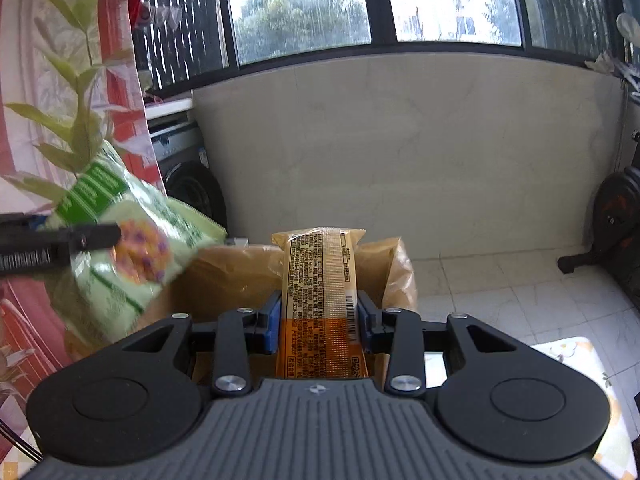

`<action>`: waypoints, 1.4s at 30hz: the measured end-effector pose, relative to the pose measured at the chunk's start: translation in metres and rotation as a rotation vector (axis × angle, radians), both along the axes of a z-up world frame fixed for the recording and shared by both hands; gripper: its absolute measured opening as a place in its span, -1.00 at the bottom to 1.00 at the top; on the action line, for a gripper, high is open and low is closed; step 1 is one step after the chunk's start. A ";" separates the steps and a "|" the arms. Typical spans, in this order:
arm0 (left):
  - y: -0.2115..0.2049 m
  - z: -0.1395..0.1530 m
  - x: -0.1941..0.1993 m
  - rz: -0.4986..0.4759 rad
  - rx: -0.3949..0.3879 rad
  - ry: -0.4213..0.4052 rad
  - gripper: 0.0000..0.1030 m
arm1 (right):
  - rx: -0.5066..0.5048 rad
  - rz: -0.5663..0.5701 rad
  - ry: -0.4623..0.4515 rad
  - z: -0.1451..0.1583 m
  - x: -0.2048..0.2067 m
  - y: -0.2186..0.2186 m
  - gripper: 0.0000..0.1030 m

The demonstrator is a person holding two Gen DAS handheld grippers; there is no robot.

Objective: Organize snacks
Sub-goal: 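Carry both held snacks into the lined box and open both tools, then grasp the yellow chip bag with the left tool while the right tool grasps the green cracker bag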

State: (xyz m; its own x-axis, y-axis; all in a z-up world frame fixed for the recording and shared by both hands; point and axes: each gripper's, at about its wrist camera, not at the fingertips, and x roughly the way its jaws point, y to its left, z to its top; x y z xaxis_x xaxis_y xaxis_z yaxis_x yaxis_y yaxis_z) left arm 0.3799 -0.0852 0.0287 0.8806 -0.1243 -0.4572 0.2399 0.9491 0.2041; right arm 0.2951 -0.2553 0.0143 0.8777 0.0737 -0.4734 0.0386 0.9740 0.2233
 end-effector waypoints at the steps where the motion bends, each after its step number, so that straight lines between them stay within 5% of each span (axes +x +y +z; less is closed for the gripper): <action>1: -0.001 -0.005 0.003 0.001 0.010 0.014 0.09 | -0.002 0.004 0.007 -0.002 0.003 0.001 -0.26; 9: -0.003 -0.026 0.033 0.027 0.036 0.142 0.13 | -0.002 0.015 0.078 -0.020 0.026 0.010 -0.26; 13: 0.006 -0.031 0.046 0.002 -0.021 0.249 0.45 | -0.009 0.011 0.110 -0.022 0.031 0.011 -0.17; 18: 0.025 -0.018 0.032 -0.025 -0.104 0.212 0.51 | -0.016 -0.004 0.071 -0.010 0.016 0.009 0.14; 20: 0.033 -0.009 0.017 -0.024 -0.134 0.177 0.51 | -0.013 0.006 0.046 -0.005 0.005 0.010 0.15; 26: 0.057 0.009 -0.050 -0.029 -0.177 0.051 0.51 | 0.017 0.054 -0.062 0.002 -0.045 0.018 0.60; 34: 0.114 0.020 -0.140 0.005 -0.293 0.023 0.54 | 0.118 0.033 -0.089 -0.028 -0.113 0.021 0.91; 39: 0.143 -0.004 -0.179 0.095 -0.341 0.006 0.66 | 0.140 0.002 -0.061 -0.054 -0.145 0.026 0.93; 42: 0.156 -0.035 -0.190 0.124 -0.339 0.066 0.67 | 0.101 -0.019 -0.054 -0.071 -0.156 0.035 0.98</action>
State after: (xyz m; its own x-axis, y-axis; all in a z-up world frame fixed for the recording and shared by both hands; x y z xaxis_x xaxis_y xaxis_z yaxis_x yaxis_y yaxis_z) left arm 0.1899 0.0711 -0.0063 0.8684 -0.1727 -0.4649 0.1210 0.9829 -0.1391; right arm 0.1386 -0.2202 -0.0564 0.9036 0.1018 -0.4162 0.0418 0.9458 0.3221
